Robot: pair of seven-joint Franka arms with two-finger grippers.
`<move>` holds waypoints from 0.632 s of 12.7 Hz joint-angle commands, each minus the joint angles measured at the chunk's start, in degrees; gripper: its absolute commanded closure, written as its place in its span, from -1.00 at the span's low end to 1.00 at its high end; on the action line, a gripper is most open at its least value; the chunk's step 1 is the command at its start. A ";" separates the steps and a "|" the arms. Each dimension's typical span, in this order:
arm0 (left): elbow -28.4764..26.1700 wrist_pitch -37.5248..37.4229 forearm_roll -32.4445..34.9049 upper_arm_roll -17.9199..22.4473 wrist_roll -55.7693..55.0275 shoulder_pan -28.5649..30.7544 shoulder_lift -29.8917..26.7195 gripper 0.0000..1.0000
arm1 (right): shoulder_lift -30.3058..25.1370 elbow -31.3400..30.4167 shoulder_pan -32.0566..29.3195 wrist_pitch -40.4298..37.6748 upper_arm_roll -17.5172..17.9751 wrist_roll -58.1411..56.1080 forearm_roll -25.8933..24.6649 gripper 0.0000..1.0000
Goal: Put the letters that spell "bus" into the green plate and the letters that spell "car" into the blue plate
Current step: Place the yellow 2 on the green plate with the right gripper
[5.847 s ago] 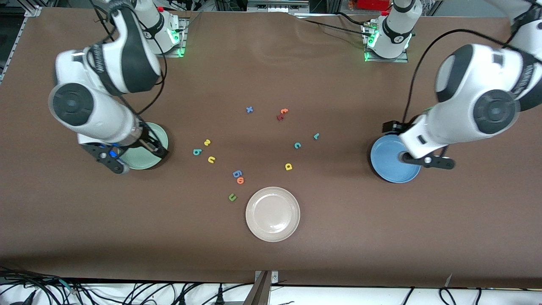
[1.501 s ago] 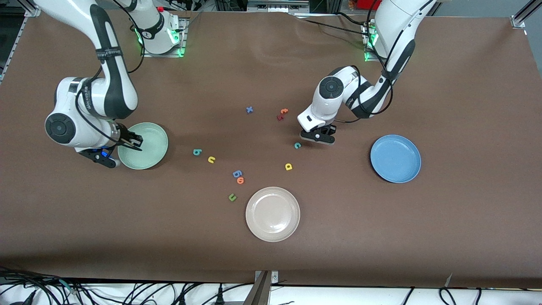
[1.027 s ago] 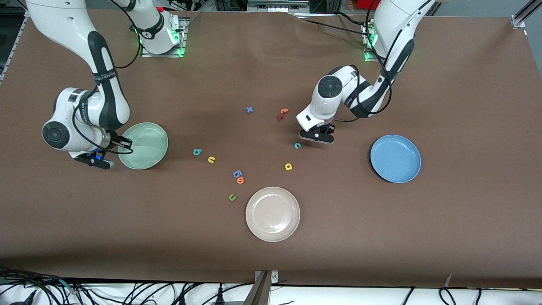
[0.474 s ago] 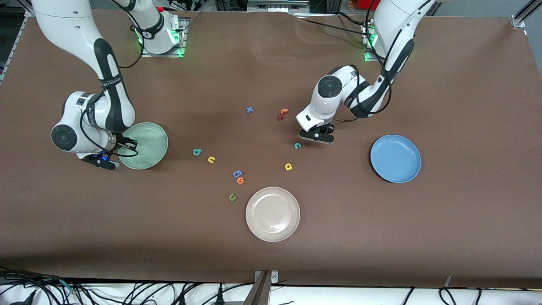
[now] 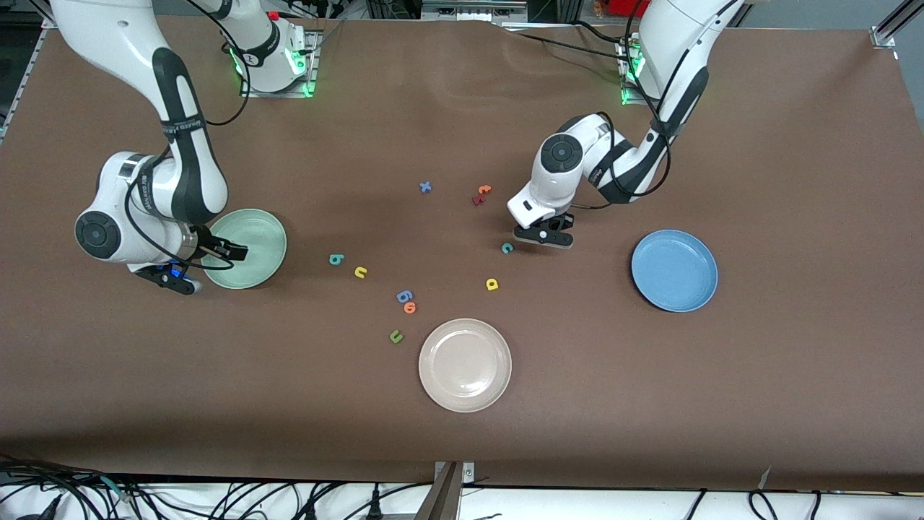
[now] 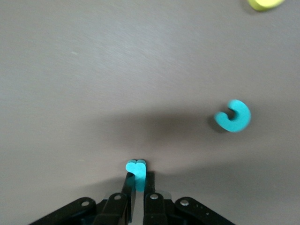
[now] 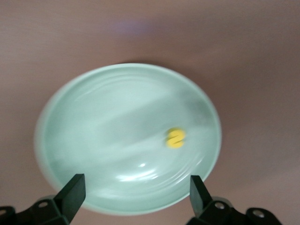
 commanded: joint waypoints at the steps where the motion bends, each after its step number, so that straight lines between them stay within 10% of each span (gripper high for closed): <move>1: 7.73 -10.23 -1.54 -0.06 3.86 0.73 0.65 0.90 | -1.45 1.30 1.66 -0.47 3.81 10.01 2.64 -0.97; 8: 16.28 -24.76 -8.95 0.11 31.11 13.37 0.74 1.00 | 5.83 0.52 9.30 13.32 8.04 22.10 2.65 -0.97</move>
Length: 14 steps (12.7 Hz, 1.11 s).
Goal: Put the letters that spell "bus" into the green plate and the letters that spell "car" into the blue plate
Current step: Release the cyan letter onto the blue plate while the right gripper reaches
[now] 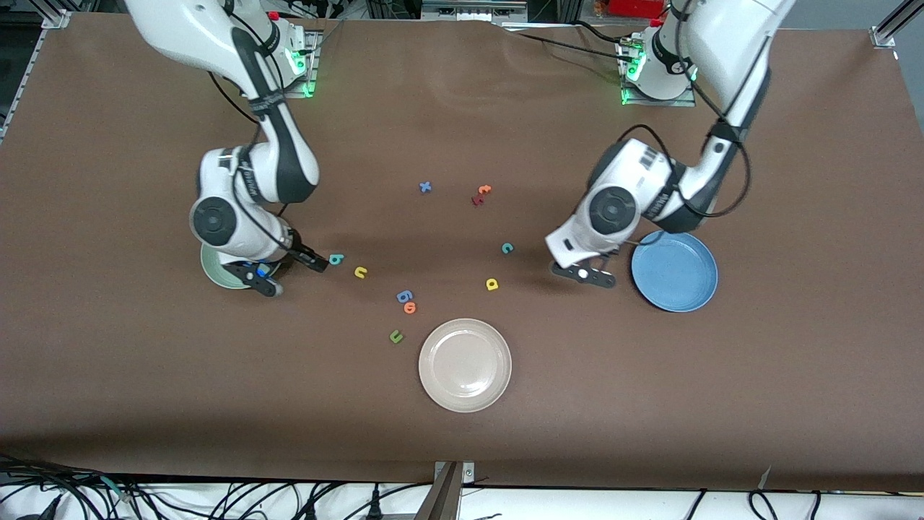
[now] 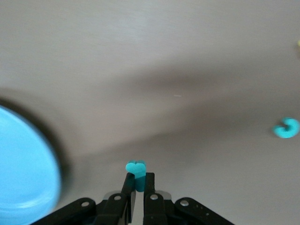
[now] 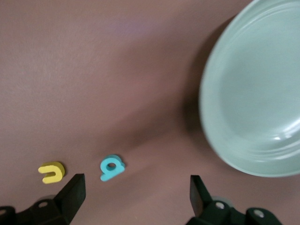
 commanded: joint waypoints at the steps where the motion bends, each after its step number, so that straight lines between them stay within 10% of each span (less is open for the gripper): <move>1: 1.29 -1.81 -1.38 -0.31 8.87 4.69 0.64 1.00 | 2.50 -0.29 1.50 2.97 -0.37 0.32 0.98 -0.97; 11: 1.11 -3.22 -0.93 1.00 25.68 15.17 2.39 0.93 | 4.62 -2.40 3.43 9.30 0.51 0.41 1.59 -0.91; 12: 1.11 -3.22 -0.93 1.01 25.68 15.17 2.39 0.68 | 4.70 -2.40 3.43 9.30 0.59 0.41 1.59 -0.85; 14: 1.20 -3.22 -0.93 1.01 26.12 15.17 2.31 -0.99 | 4.79 -2.40 3.52 9.39 0.59 0.41 1.59 -0.79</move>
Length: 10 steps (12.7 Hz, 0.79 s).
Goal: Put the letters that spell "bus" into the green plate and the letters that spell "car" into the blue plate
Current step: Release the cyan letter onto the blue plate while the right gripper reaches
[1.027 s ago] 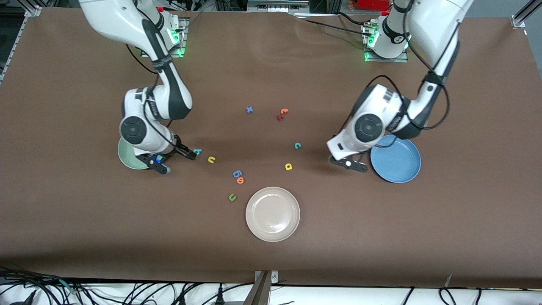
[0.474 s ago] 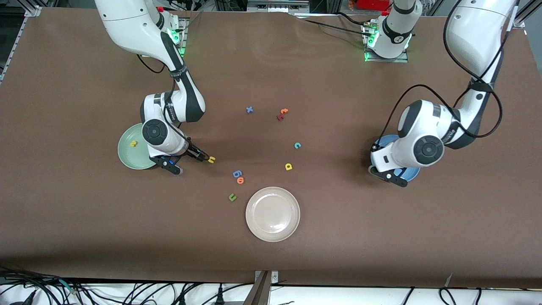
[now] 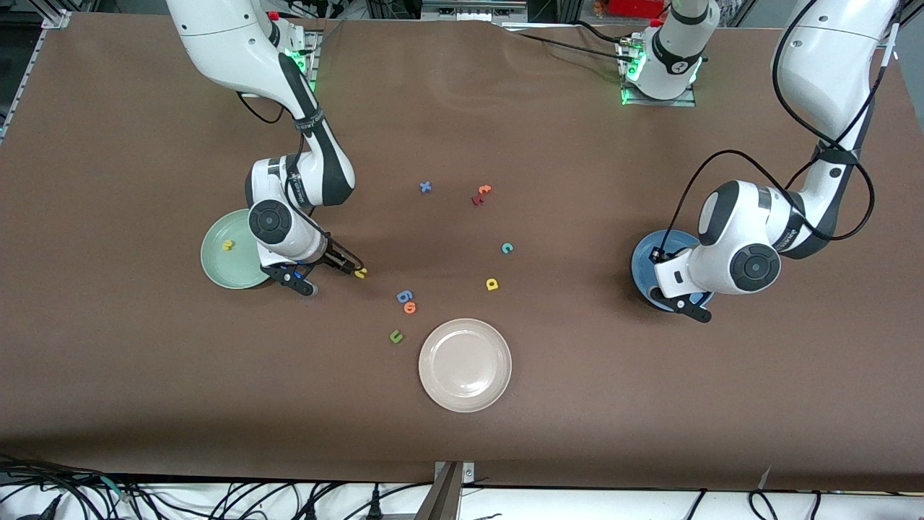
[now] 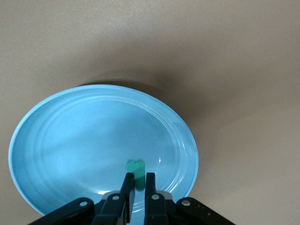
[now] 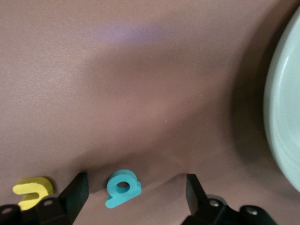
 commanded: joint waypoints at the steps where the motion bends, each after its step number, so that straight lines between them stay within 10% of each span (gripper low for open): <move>1: 1.16 -0.89 -0.98 0.07 1.32 -0.07 0.01 -1.00 | -0.27 -1.20 0.45 1.20 -0.03 0.11 1.02 -0.76; 10: 0.47 7.26 -9.23 -1.33 -22.40 -12.36 1.94 -1.00 | 0.08 -1.91 0.45 2.61 -0.03 -0.68 1.11 0.85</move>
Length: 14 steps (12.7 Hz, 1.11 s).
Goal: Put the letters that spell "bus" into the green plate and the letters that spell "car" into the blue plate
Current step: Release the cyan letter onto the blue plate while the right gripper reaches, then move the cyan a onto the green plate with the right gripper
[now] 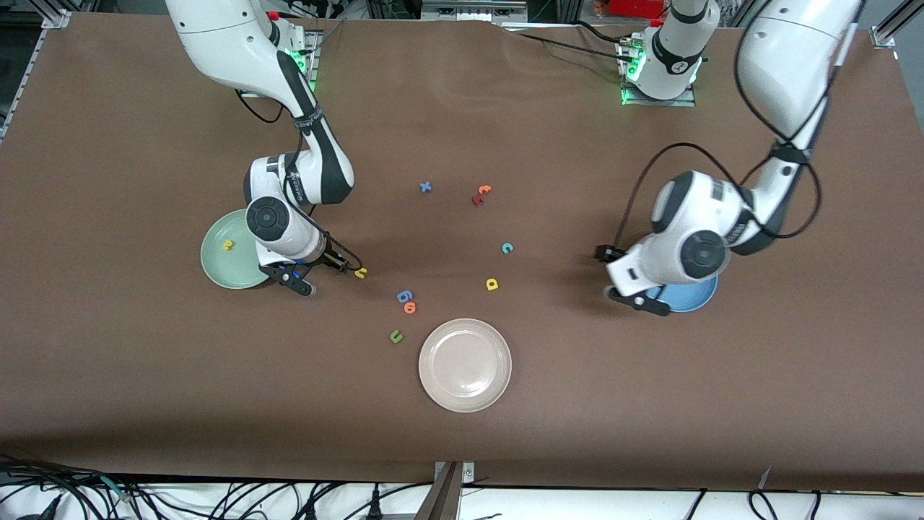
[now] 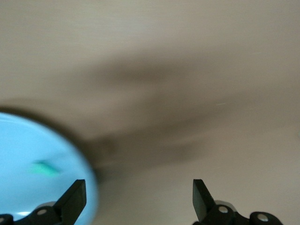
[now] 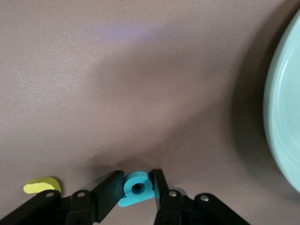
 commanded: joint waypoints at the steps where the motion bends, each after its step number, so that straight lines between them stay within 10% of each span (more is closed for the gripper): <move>1: -1.55 4.94 -3.58 0.35 -6.26 -4.58 1.24 -1.00 | 0.70 -1.36 0.40 1.33 0.06 -0.65 0.86 0.98; 6: -3.75 16.97 -4.74 0.35 -19.17 -12.40 1.32 -1.00 | -2.10 0.82 0.06 -5.14 -1.16 -1.09 0.77 0.99; 14: -4.20 25.35 7.46 0.61 -40.27 -18.66 4.57 -0.99 | -3.43 7.35 0.05 -26.36 -16.01 -16.88 0.25 0.99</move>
